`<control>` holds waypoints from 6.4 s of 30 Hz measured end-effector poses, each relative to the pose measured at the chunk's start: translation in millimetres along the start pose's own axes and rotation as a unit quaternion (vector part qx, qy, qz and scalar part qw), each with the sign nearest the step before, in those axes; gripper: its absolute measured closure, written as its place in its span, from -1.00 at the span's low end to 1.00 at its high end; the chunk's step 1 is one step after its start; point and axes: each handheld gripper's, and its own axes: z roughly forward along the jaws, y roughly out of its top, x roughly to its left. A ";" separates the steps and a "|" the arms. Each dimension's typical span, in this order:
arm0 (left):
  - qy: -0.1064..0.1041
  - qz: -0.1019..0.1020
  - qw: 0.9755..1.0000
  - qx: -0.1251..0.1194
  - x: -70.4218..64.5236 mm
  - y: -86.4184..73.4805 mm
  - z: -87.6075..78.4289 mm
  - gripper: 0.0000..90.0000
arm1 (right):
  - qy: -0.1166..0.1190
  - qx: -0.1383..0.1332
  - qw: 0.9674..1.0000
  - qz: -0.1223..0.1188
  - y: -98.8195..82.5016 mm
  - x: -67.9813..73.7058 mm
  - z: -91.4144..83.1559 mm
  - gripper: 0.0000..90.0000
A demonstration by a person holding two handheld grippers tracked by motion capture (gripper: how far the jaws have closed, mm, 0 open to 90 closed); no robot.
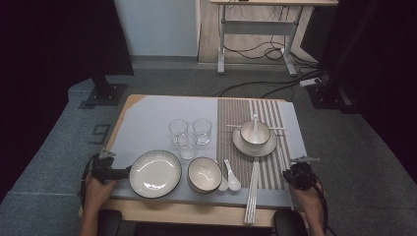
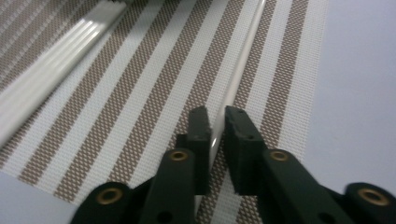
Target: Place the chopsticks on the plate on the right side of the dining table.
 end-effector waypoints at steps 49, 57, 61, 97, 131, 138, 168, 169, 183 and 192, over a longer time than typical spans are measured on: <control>0.000 0.001 1.000 0.001 0.3 0.0 0.1 -0.94 | 0.034 0.173 0.982 -0.063 47.3 -13.8 -16.2 -0.18; -0.001 0.000 1.000 0.001 0.4 0.1 0.1 -0.94 | 0.033 0.231 0.967 -0.098 45.2 -11.4 -4.8 0.36; -0.001 0.001 1.000 0.001 0.4 0.1 0.1 -0.94 | 0.023 0.246 0.964 -0.097 45.3 -13.5 -0.7 0.53; -0.001 0.000 1.000 0.001 0.4 0.2 0.3 -0.94 | 0.058 0.312 0.947 -0.044 56.6 -37.7 12.4 0.87; -0.001 0.000 1.000 0.001 0.4 0.2 0.2 -0.94 | 0.041 0.289 0.956 -0.033 34.3 -66.1 -40.0 0.87; -0.001 0.000 1.000 0.001 0.4 0.3 0.2 -0.94 | 0.039 0.275 0.960 -0.031 39.0 -71.2 -55.1 0.87; -0.002 -0.001 1.000 0.001 0.5 0.5 0.5 -0.95 | 0.054 0.264 0.961 -0.056 116.8 -51.8 -7.6 0.87; -0.002 -0.001 1.000 0.002 0.5 0.5 0.5 -0.95 | 0.054 0.264 0.961 -0.057 118.9 -51.2 -5.4 0.87; -0.002 0.000 1.000 0.001 0.4 0.3 0.3 -0.95 | 0.048 0.266 0.960 -0.068 142.7 -36.3 26.8 0.87; -0.002 0.000 1.000 0.001 0.4 0.3 0.3 -0.95 | 0.046 0.268 0.960 -0.075 153.4 -28.1 44.6 0.87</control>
